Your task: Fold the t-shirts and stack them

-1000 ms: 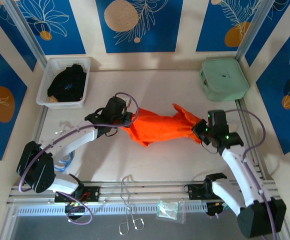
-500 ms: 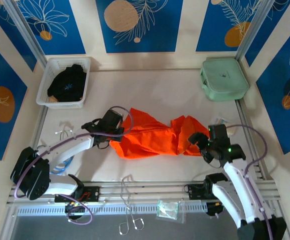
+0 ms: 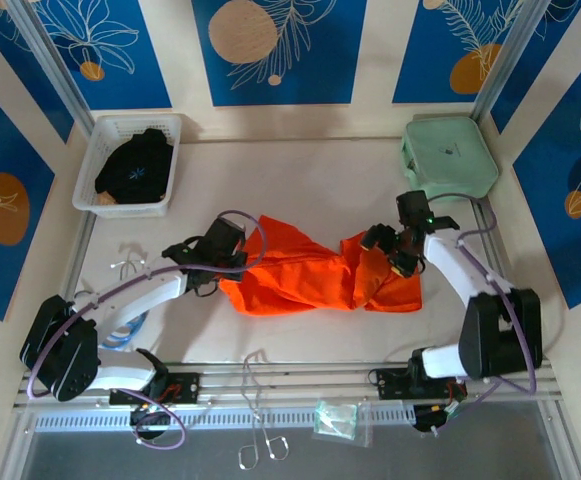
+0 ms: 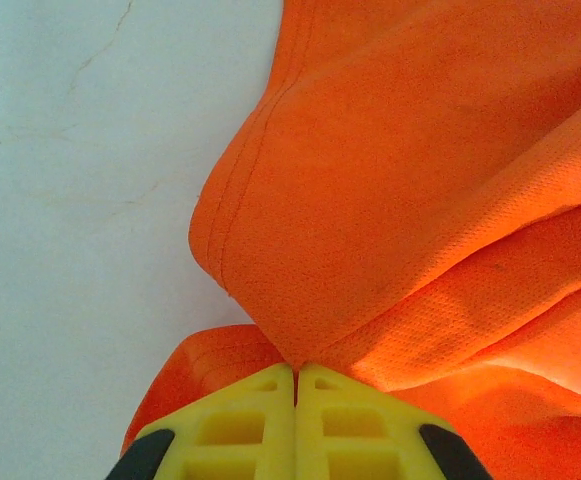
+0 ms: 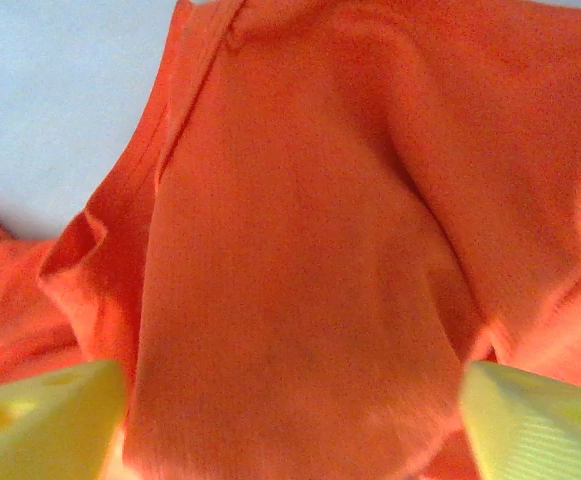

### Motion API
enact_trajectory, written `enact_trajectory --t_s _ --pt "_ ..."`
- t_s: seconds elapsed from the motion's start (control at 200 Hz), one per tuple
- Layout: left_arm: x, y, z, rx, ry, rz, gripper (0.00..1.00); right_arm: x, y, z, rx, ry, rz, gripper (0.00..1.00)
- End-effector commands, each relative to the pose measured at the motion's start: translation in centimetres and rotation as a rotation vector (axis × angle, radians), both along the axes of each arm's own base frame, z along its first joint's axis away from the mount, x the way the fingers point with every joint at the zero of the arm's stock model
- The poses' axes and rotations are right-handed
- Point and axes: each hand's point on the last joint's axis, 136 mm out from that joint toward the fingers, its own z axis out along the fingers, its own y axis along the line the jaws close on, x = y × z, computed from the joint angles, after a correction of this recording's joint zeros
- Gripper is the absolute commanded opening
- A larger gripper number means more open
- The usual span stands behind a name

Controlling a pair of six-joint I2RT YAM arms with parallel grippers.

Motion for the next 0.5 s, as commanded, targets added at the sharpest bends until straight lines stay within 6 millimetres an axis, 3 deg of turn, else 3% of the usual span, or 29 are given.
enact_trajectory --t_s 0.0,0.095,0.165,0.365,0.425,0.495 --pt "0.2 0.6 0.3 0.015 -0.013 0.023 0.0 2.2 1.4 -0.2 0.032 -0.018 0.049 0.6" --pt "0.5 0.6 1.0 0.022 -0.028 0.024 0.0 3.2 1.8 0.4 0.037 -0.026 0.071 0.0" --pt "0.6 1.0 1.7 0.03 -0.048 0.035 0.0 3.6 1.6 2.4 0.021 -0.086 0.076 0.0" --pt "1.4 3.2 4.5 0.099 -0.135 0.089 0.0 3.6 1.2 11.8 0.044 -0.374 0.097 0.0" --pt "1.8 3.7 5.4 0.121 -0.155 0.097 0.0 3.1 1.0 13.6 0.063 -0.422 0.09 0.0" --pt "2.3 4.3 6.2 0.153 -0.177 0.116 0.0 1.9 0.7 14.3 0.071 -0.433 0.075 0.0"
